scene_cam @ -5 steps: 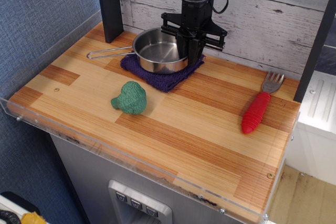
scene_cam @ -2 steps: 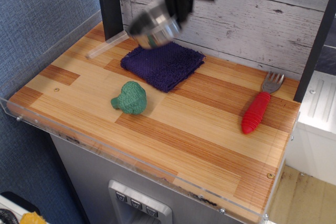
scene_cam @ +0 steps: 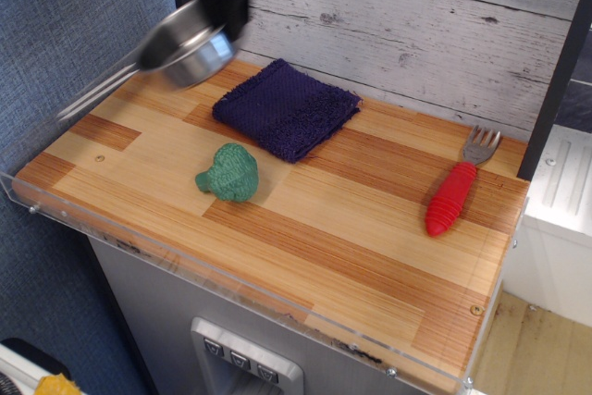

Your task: Place the vessel behind the blue towel

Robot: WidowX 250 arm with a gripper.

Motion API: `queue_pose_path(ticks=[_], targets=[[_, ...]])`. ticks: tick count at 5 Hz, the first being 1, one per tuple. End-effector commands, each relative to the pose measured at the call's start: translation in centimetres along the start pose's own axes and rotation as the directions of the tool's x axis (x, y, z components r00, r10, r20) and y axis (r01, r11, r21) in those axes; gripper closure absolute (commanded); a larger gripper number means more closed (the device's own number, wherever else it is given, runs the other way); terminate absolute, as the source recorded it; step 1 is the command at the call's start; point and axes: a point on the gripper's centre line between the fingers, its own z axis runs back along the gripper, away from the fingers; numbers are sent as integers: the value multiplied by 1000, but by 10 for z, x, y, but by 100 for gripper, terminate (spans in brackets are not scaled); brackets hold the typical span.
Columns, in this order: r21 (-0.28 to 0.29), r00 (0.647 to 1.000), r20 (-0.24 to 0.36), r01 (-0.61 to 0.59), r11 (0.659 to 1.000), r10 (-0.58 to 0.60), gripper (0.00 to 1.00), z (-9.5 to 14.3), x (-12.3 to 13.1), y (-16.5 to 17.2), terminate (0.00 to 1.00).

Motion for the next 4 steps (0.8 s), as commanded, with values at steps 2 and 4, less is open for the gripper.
queue_pose_path(ticks=[2,4], targets=[[57,998,-59,34,998,-30,100,-23,-30,14,0],[63,981,-164,117,991,-106,100,-63,-34,16,0]])
